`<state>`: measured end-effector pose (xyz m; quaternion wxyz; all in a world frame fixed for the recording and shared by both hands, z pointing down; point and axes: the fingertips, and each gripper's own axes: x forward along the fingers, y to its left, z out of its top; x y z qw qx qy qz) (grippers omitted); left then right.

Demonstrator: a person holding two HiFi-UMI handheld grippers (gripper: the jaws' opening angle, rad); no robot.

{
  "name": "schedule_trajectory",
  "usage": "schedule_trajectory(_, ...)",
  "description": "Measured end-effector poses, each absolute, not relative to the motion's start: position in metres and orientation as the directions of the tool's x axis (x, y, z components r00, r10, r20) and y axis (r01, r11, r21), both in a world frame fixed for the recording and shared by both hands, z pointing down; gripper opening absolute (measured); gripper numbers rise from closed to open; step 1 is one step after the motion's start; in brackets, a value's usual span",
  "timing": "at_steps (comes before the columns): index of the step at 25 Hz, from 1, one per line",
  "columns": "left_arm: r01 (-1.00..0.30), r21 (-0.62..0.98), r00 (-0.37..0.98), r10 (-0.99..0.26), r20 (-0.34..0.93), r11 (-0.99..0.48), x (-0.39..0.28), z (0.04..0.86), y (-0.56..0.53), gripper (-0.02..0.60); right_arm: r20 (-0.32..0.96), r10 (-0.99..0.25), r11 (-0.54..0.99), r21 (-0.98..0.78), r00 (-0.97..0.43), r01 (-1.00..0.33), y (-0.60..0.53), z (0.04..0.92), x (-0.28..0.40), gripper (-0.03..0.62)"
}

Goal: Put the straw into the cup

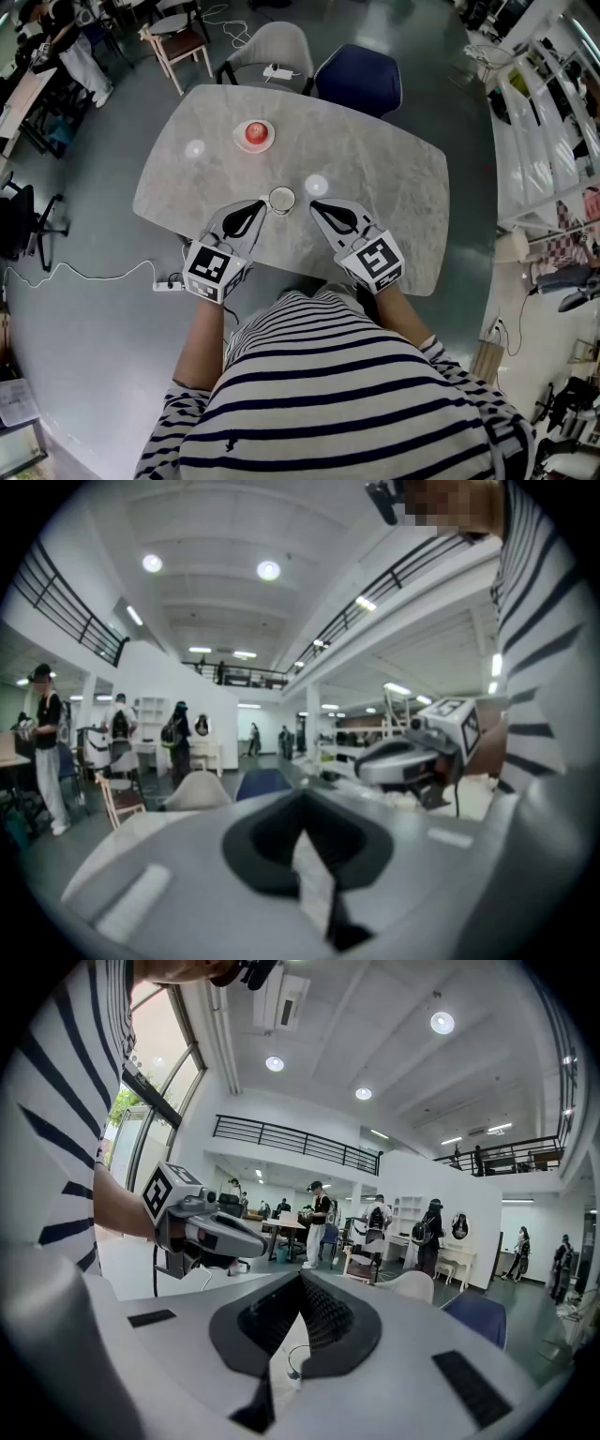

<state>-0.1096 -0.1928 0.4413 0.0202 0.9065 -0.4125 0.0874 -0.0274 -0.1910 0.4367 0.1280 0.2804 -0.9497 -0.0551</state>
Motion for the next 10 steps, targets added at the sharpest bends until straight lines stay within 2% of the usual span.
schedule_trajectory(10, -0.751, -0.029, 0.646, -0.744, 0.171, -0.659, -0.1095, 0.4425, -0.1889, 0.006, 0.214, -0.545, 0.838, 0.16, -0.811, -0.521, -0.188, 0.4394, -0.0272, 0.005)
